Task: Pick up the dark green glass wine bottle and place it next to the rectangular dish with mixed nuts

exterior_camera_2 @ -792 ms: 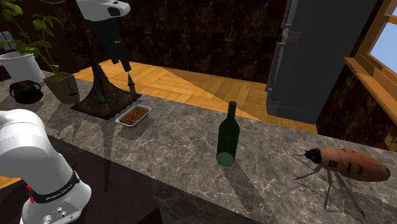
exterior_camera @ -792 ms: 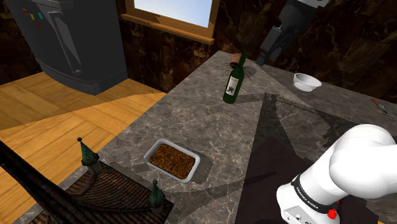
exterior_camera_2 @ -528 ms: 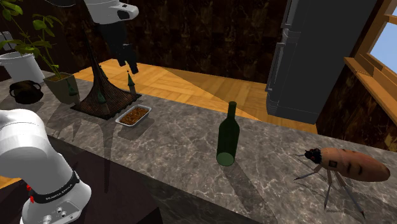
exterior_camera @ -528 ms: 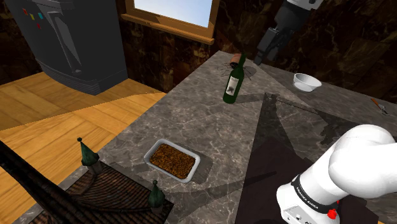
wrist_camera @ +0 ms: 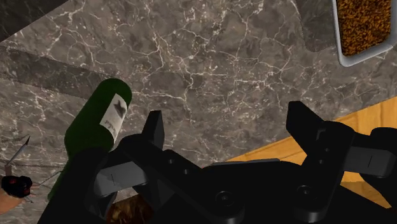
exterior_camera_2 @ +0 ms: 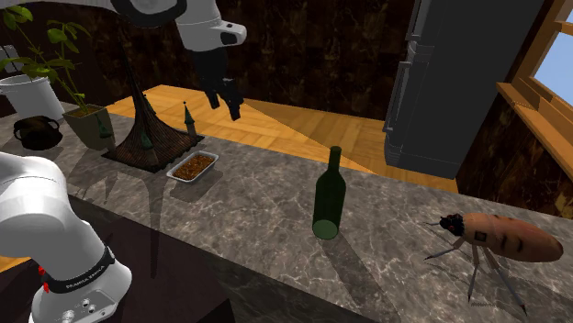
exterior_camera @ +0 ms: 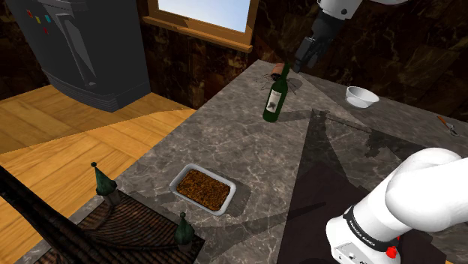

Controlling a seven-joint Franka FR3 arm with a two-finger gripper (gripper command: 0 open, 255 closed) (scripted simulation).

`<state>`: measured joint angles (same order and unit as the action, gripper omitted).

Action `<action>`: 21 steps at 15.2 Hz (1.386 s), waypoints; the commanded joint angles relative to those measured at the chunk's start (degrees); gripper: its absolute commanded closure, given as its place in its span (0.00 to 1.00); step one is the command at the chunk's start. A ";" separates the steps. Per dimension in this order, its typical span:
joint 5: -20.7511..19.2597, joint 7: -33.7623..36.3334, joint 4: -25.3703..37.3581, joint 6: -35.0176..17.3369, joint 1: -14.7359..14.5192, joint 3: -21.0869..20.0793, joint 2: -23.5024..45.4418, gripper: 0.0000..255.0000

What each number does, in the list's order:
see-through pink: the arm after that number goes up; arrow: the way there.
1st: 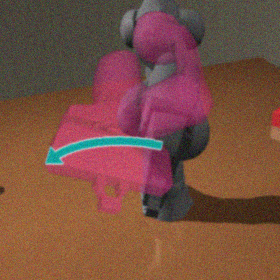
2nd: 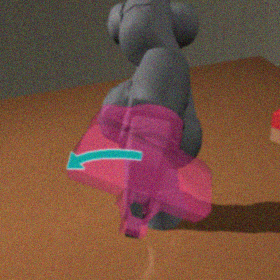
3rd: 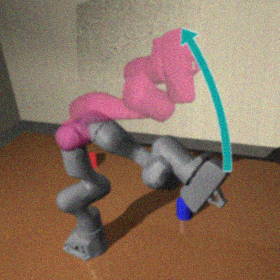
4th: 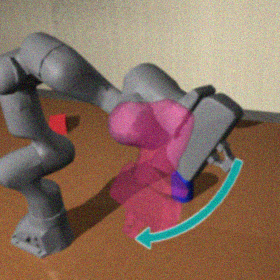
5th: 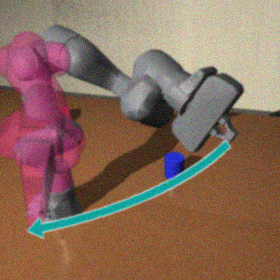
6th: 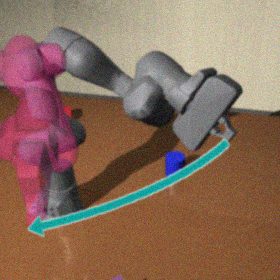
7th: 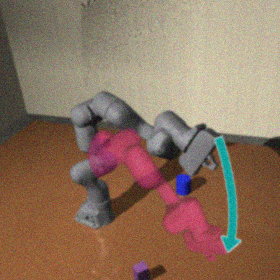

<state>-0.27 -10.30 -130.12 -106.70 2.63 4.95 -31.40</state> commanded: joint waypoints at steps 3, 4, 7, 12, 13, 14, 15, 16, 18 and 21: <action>-0.85 -2.81 4.44 -3.04 0.96 2.52 7.60 0.00; -0.96 -3.57 5.58 -3.69 1.20 3.18 9.42 0.00; -0.99 -5.88 9.36 -5.37 1.89 5.09 14.99 0.00; -0.03 -9.85 17.00 -7.21 3.14 7.97 24.68 0.00; 0.32 -10.66 18.73 -7.42 3.45 8.47 26.68 0.00; 0.70 -11.46 20.55 -7.57 3.78 8.95 28.71 0.00; 1.13 -12.27 22.44 -7.66 4.14 9.39 30.76 0.00; 1.60 -13.07 24.41 -7.69 4.54 9.80 32.83 0.00; 2.63 -14.63 28.61 -7.55 5.43 10.54 37.06 0.00; 4.09 -16.56 34.69 -6.95 6.88 11.22 42.77 0.00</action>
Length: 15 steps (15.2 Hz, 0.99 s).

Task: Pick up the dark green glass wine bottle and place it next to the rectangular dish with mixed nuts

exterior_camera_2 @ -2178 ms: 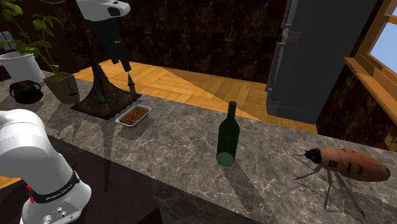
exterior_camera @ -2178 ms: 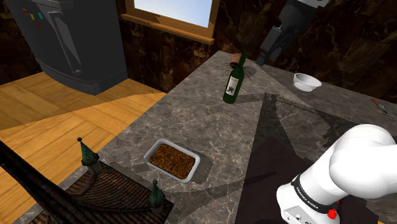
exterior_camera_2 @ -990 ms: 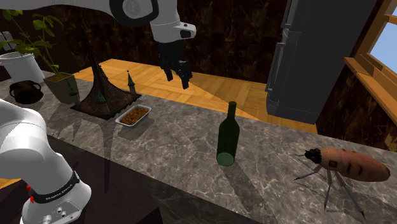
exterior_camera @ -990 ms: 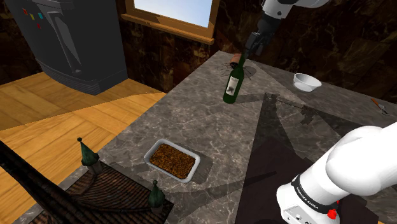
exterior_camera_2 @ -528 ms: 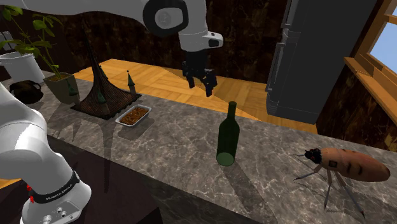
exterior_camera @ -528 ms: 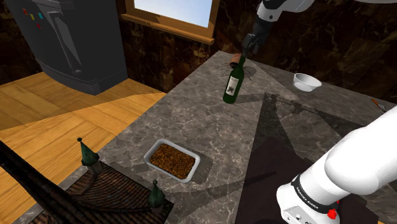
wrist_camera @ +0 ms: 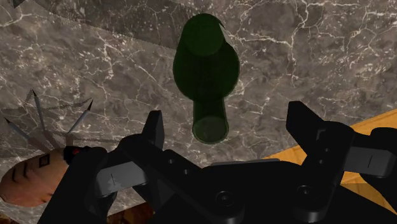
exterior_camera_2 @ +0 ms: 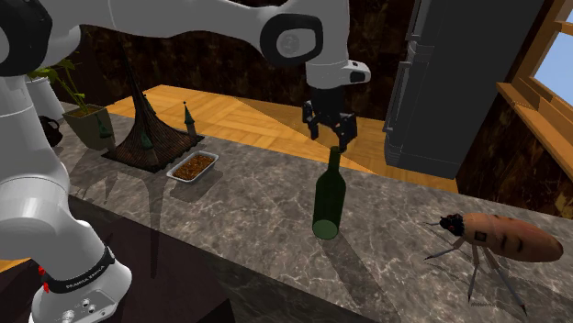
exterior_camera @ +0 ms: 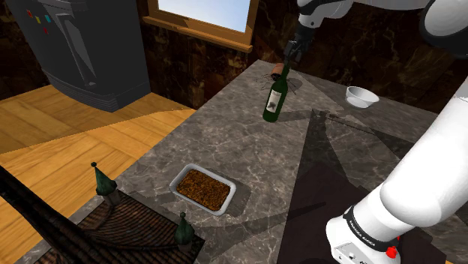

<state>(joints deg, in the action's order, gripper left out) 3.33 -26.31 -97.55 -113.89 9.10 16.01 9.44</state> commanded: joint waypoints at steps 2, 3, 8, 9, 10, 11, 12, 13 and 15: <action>0.64 -0.65 1.16 -1.13 0.46 0.10 2.37 0.00; 0.73 -0.71 0.71 -1.81 0.47 0.08 2.60 0.00; 1.17 -1.00 -1.21 -4.88 0.56 -0.02 3.80 0.00; 1.18 -1.00 -1.20 -4.88 0.56 -0.02 3.81 0.00; 1.18 -1.00 -1.20 -4.88 0.56 -0.03 3.81 0.00; 1.18 -1.00 -1.20 -4.88 0.56 -0.03 3.82 0.00; 1.18 -1.00 -1.20 -4.88 0.56 -0.03 3.82 0.00; 1.18 -1.00 -1.20 -4.88 0.56 -0.03 3.82 0.00; 1.18 -1.00 -1.19 -4.86 0.56 -0.02 3.81 0.00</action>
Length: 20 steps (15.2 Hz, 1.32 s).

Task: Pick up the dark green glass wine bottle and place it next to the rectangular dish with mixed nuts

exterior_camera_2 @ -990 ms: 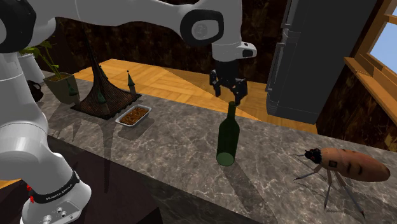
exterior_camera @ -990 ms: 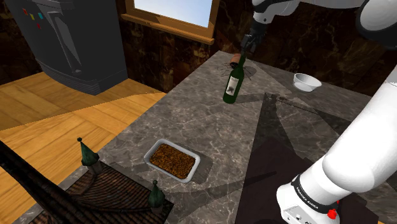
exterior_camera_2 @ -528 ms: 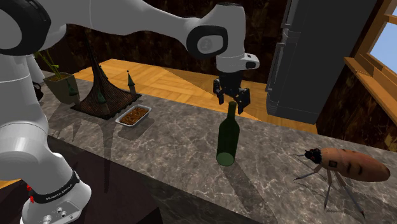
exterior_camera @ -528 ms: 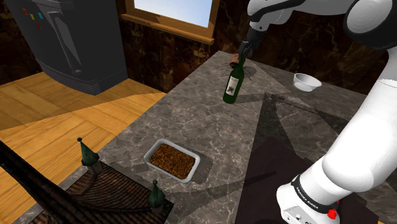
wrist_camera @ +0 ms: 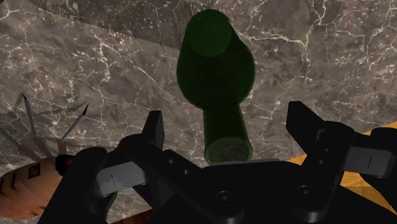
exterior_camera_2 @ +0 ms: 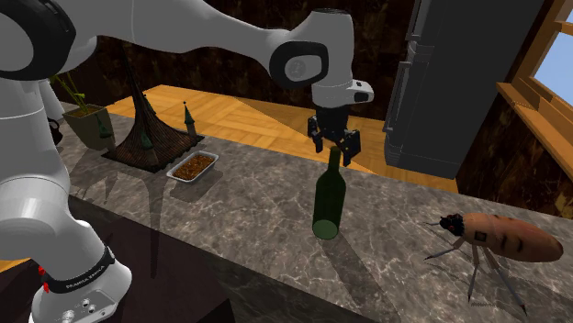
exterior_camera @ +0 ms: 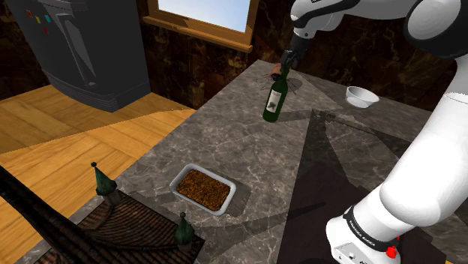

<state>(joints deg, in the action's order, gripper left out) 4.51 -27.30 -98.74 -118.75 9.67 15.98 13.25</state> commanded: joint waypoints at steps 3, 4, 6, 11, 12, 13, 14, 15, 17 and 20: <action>0.00 0.00 0.00 0.00 0.00 0.00 0.00 1.00; 0.00 0.00 0.00 0.00 0.00 0.00 0.00 1.00; 0.00 0.00 -0.01 0.00 0.00 0.00 -0.01 1.00; -0.07 0.05 0.55 0.71 0.00 0.02 -0.16 1.00; -0.14 0.10 1.12 1.42 -0.01 0.04 -0.32 1.00; -0.19 0.14 1.74 2.15 0.00 0.06 -0.44 1.00; -0.25 0.18 2.35 2.88 0.00 0.08 -0.56 1.00; -0.30 0.22 2.98 3.61 0.00 0.10 -0.67 1.00; -0.38 0.29 4.28 5.09 0.02 0.13 -0.85 1.00; -0.48 0.38 6.36 7.34 0.06 0.18 -1.03 1.00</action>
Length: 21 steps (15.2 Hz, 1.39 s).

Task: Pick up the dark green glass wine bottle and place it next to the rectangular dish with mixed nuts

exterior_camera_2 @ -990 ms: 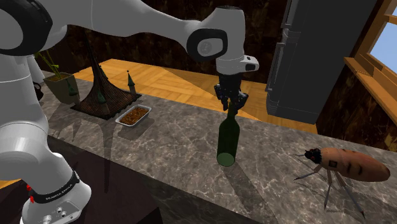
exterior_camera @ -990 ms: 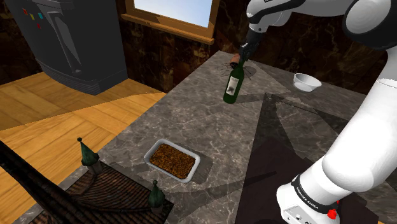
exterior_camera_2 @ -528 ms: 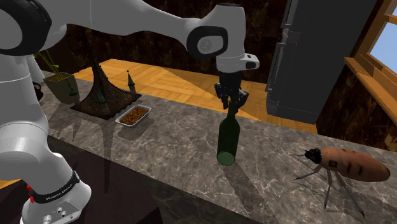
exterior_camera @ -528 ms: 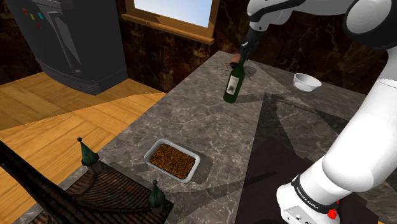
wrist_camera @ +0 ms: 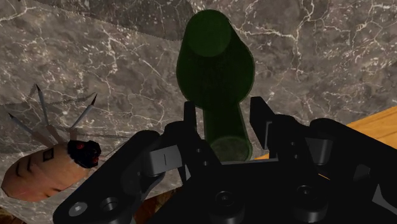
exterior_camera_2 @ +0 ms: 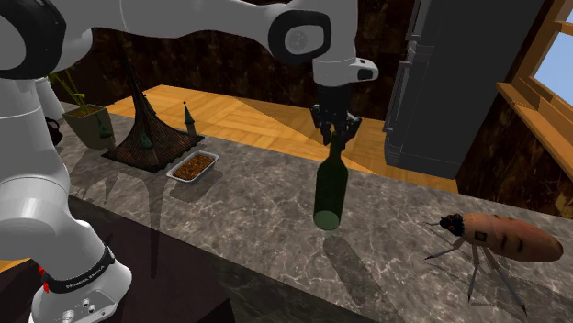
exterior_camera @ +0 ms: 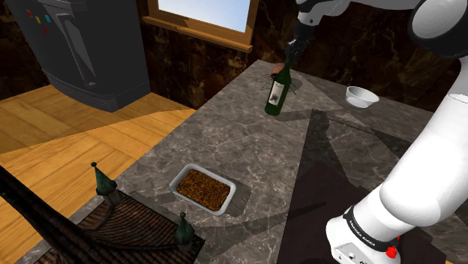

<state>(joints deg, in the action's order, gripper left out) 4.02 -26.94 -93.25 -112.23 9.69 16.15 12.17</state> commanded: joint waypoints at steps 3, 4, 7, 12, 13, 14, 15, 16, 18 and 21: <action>-0.05 0.08 3.12 3.10 0.09 0.06 0.00 1.00; -0.05 0.09 3.90 3.87 0.12 0.07 0.01 1.00; -0.04 0.12 6.38 6.23 0.21 0.11 0.13 1.00; 0.09 0.12 10.96 10.30 0.44 0.19 0.66 1.00; 0.10 0.12 11.29 10.58 0.46 0.19 0.71 1.00; -0.66 0.98 9.08 10.49 -0.27 0.00 -1.51 1.00; -1.40 1.87 7.01 10.49 -0.98 -0.22 -3.68 1.00; -2.12 2.79 5.07 10.57 -1.63 -0.49 -5.78 1.00; -3.49 4.69 1.55 10.95 -2.79 -1.19 -9.85 1.00; -5.26 7.63 -2.93 12.03 -4.21 -2.57 -15.58 1.00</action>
<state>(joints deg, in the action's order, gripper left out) -0.64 -20.50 -94.79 -100.61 6.04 14.11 -1.54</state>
